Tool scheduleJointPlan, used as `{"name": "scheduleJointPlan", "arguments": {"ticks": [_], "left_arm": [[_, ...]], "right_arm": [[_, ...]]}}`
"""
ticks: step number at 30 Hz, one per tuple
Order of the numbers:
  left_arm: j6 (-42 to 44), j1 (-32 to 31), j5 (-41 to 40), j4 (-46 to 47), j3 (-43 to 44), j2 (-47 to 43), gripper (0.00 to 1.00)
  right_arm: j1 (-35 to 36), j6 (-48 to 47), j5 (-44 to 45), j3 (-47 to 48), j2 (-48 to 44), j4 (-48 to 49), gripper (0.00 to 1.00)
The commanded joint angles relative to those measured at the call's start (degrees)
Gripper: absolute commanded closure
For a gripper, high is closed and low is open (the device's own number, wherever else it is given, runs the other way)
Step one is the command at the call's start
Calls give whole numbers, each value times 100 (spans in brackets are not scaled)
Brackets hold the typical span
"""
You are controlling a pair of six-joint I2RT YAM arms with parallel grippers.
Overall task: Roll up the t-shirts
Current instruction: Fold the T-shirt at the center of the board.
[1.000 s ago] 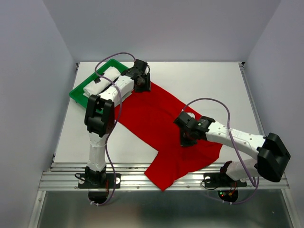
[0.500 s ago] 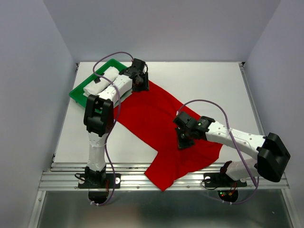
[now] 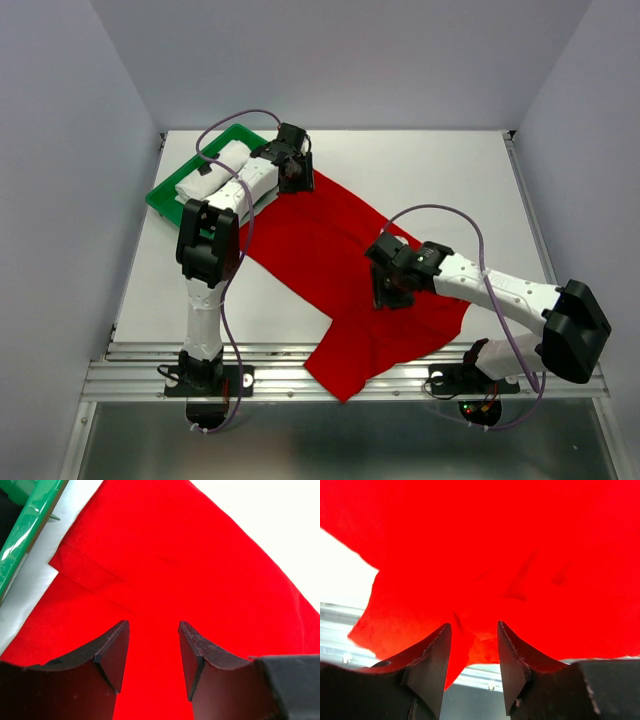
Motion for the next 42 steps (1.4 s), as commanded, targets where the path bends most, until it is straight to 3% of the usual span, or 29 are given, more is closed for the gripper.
{"name": "scheduleJointPlan", "arguments": {"ticks": [1, 7, 20, 24, 31, 42], "left_arm": [[120, 13, 37, -69, 188, -183, 45], [112, 13, 46, 1, 30, -209, 45], [103, 13, 11, -43, 73, -201, 45], [199, 13, -59, -130, 126, -201, 45], [209, 13, 116, -8, 91, -245, 45], [200, -40, 582, 212, 117, 255, 46]], "right_arm": [[-433, 424, 666, 4, -153, -261, 54], [-744, 600, 402, -445, -620, 267, 57], [-744, 117, 33, -5, 593, 917, 61], [-744, 73, 409, -93, 401, 637, 59], [-2359, -147, 753, -462, -830, 110, 51], [-4170, 126, 1061, -664, -515, 495, 51]]}}
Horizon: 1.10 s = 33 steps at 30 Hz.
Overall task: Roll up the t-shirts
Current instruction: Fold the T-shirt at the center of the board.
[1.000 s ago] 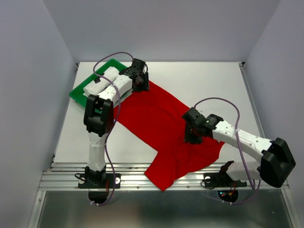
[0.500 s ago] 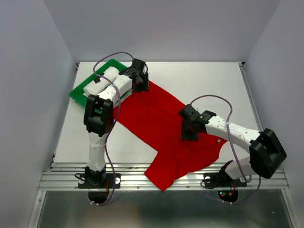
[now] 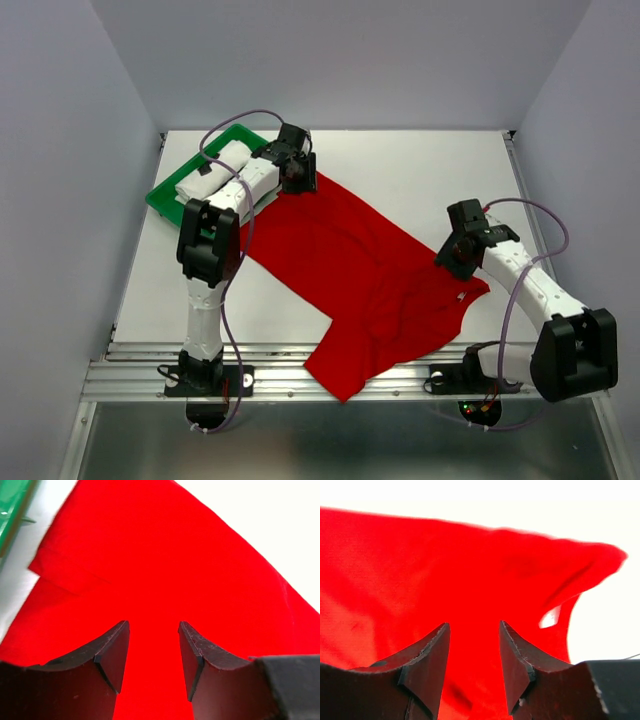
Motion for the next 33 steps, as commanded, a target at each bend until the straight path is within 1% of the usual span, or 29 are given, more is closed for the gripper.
{"name": "scheduleJointPlan", "arguments": {"ticks": [1, 5, 8, 11, 12, 14, 19, 23, 24, 26, 29, 30, 33], "left_arm": [[84, -35, 322, 140, 165, 302, 46], [84, -44, 349, 131, 210, 531, 46], [93, -44, 349, 140, 201, 662, 46], [93, -36, 349, 105, 288, 794, 46], [84, -44, 358, 96, 306, 821, 46], [93, -44, 323, 79, 324, 856, 46], [136, -44, 235, -27, 438, 997, 46], [119, -44, 279, -88, 605, 1102, 46], [119, -36, 287, -106, 684, 1129, 46], [154, -44, 279, -167, 833, 1173, 46], [207, -44, 235, -395, 1429, 1461, 46], [207, -36, 235, -509, 1562, 1506, 46], [207, -71, 296, -642, 1923, 1630, 46]], "right_arm": [[-714, -14, 276, -330, 263, 346, 51], [-1226, -216, 276, -524, 449, 725, 52], [-1297, -296, 566, -481, 677, 866, 52], [-1708, -401, 690, -542, 1116, 1190, 53], [-1711, -445, 594, -455, 1256, 1209, 53], [-1833, -419, 742, -288, 1547, 1297, 54], [-1982, -445, 734, 81, 2118, 1455, 54], [-2088, -577, 830, 406, 2803, 1701, 55], [-2088, -629, 874, 616, 3083, 1745, 55], [-2088, -832, 1023, 863, 3357, 1842, 55], [-2211, -1086, 1216, 1452, 3858, 1991, 55], [-2211, -1165, 1304, 1792, 4103, 2035, 55], [-2264, -1420, 1498, 2418, 4491, 2044, 55]]}}
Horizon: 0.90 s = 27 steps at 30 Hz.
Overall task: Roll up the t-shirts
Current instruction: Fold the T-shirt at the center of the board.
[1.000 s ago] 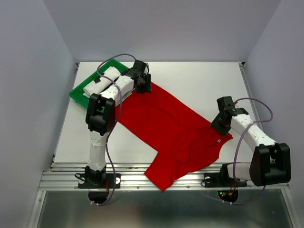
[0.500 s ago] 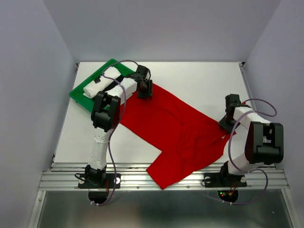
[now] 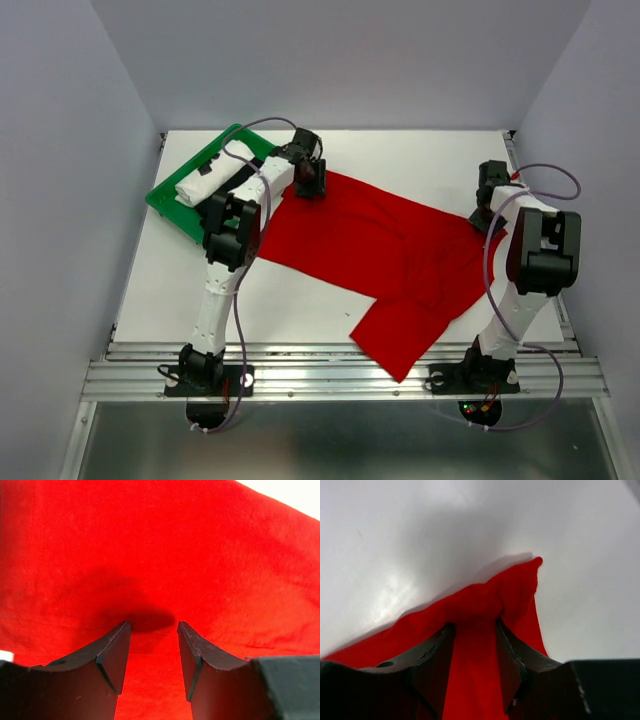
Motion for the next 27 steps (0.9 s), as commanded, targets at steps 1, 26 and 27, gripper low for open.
{"name": "scheduleJointPlan", "arguments": {"ticks": [1, 26, 27], "left_arm": [[119, -55, 10, -330, 553, 19, 46], [-188, -231, -499, 250, -3242, -3452, 46], [-188, -231, -561, 285, -3504, -3644, 46]], "right_arm": [[-166, -391, 492, 711, 916, 532, 55], [2892, 73, -2016, -1338, -2396, -137, 45], [2893, 100, -2264, -1507, -2544, 168, 45]]}}
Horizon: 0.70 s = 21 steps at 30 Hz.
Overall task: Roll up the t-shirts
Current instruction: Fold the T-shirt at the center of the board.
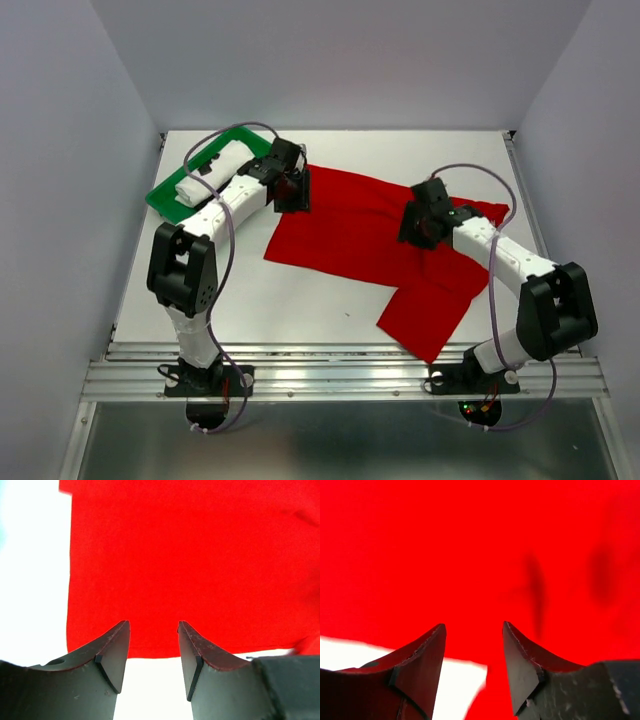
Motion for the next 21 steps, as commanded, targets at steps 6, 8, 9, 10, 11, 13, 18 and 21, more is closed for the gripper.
{"name": "scheduleJointPlan", "arguments": {"ticks": [6, 8, 9, 10, 11, 13, 18, 21], "left_arm": [[-136, 22, -302, 319, -1008, -736, 46], [-154, 22, -267, 354, -1026, -736, 46], [-171, 22, -232, 398, -1044, -736, 46], [-189, 22, -205, 415, -1044, -736, 46], [-198, 22, -170, 424, -1044, -736, 46], [-198, 13, -170, 433, -1035, -736, 46], [-162, 13, -152, 442, -1044, -745, 46], [-162, -4, -108, 451, -1061, -745, 46]], "right_arm": [[124, 376, -934, -1098, -231, 323, 46], [124, 394, -837, -1081, -117, 323, 46], [124, 376, -802, -1054, -47, 323, 45], [124, 368, -749, -993, 128, 314, 46], [124, 385, -601, -975, 199, 271, 46], [124, 437, -337, -914, 331, 192, 46], [124, 543, 516, -843, 411, -72, 46], [124, 613, 754, -869, 297, -134, 46]]}}
